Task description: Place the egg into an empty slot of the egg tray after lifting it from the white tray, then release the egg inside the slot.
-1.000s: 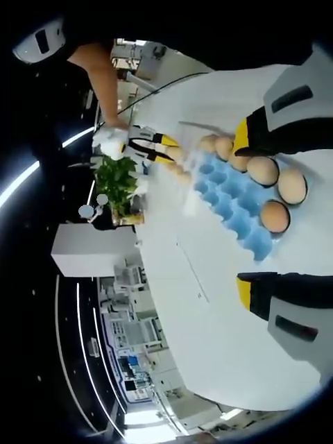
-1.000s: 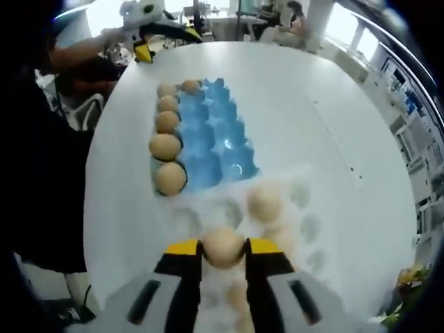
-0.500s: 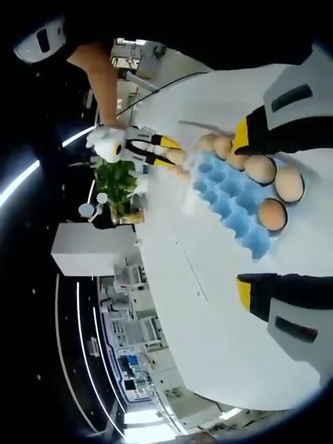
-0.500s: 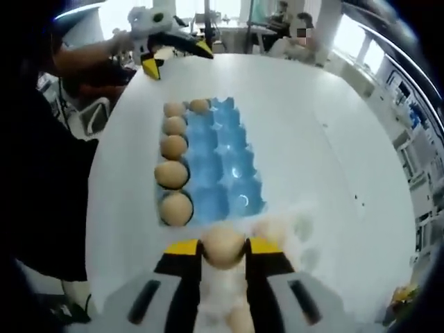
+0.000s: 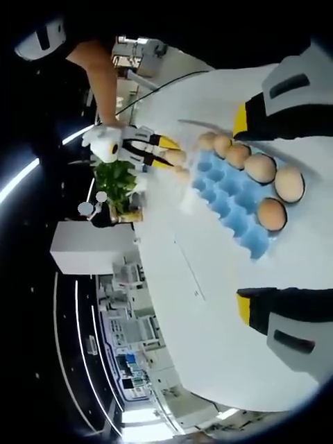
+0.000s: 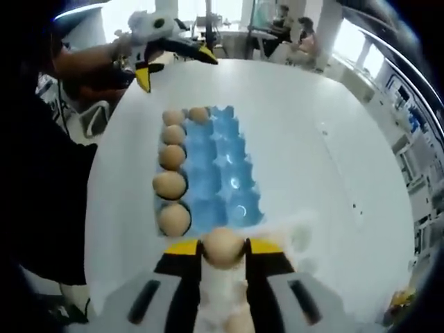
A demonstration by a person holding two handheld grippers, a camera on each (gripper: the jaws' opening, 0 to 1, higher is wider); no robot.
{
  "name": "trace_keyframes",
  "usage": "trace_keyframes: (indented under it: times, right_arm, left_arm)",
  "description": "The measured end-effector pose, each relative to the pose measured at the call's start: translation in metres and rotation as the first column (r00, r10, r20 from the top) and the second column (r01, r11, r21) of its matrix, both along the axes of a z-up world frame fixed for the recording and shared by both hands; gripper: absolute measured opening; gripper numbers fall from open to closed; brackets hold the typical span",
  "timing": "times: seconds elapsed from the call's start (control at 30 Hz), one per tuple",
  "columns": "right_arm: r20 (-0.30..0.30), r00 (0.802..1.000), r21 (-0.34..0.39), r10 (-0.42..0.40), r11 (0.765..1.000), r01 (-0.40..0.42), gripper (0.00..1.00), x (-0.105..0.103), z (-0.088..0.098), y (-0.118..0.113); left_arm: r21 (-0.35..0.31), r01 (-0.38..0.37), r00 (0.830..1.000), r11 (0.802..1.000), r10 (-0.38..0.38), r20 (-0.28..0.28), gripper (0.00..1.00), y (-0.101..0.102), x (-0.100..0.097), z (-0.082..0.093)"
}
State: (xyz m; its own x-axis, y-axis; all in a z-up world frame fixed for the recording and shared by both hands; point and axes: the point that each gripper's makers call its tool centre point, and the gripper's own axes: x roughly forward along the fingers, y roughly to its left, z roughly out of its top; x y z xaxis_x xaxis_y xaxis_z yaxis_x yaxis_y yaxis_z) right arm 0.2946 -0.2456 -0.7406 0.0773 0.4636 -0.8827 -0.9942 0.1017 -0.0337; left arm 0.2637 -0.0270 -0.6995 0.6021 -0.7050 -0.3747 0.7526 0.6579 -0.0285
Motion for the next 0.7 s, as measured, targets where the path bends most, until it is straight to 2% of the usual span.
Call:
trace_keyframes:
  times: [0.17, 0.7]
  right_arm:
    - [0.005, 1.0, 0.003, 0.002, 1.0, -0.002, 0.24, 0.001, 0.001, 0.001]
    - [0.008, 1.0, 0.014, 0.018, 1.0, -0.018, 0.24, 0.001, 0.001, 0.011]
  left_arm:
    - [-0.01, 0.0, 1.0, 1.0, 0.0, -0.005, 1.0, -0.001, 0.001, 0.001]
    - [-0.004, 0.014, 1.0, 1.0, -0.014, 0.005, 0.98, -0.003, 0.001, 0.003]
